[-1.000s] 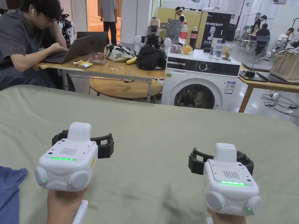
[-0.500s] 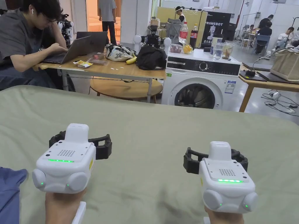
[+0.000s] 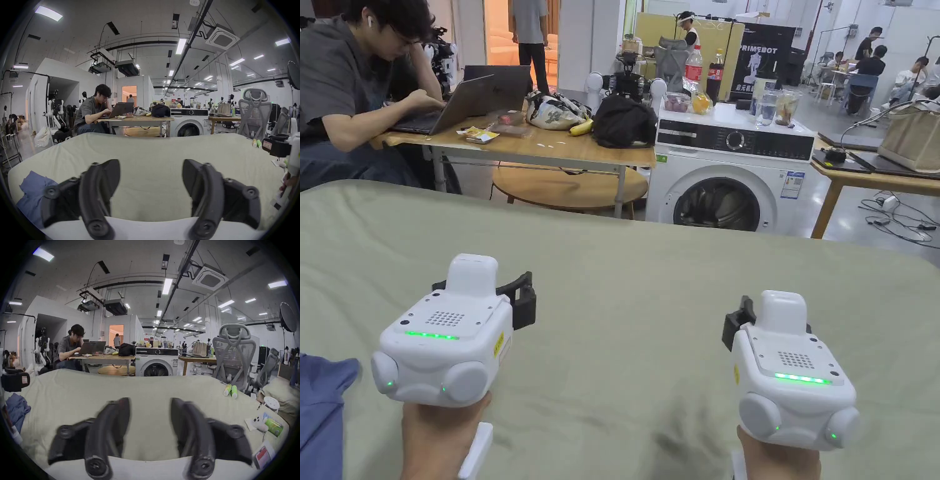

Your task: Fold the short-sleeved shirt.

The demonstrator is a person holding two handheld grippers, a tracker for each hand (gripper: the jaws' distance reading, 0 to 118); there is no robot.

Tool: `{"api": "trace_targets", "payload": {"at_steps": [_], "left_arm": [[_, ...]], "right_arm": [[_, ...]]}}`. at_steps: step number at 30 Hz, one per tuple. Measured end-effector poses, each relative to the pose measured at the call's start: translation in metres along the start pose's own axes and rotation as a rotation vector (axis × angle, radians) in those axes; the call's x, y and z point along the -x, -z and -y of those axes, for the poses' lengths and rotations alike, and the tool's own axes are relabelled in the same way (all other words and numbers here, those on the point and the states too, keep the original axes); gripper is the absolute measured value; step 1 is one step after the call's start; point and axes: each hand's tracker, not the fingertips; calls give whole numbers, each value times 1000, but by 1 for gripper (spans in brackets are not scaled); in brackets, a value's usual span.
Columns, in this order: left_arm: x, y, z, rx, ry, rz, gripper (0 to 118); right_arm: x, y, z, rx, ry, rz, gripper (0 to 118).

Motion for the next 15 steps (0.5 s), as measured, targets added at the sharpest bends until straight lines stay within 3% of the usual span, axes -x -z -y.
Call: {"api": "trace_targets", "payload": {"at_steps": [1,2,5,15], "left_arm": [[-1,0,-1,3,0,6,58],[-3,1,-1,6,4,4,42],[-6,-1,0,0,12,-18,2],[20,-15,-14,13,9,-112,0]], "right_arm": [[1,-1,-1,-9,-19,25,20],[3,-3,-2,-23,-33,40,9],[3,-10,-4,-44,-30,26,0],[23,-7,-12,-17,-20,-13,0]]}}
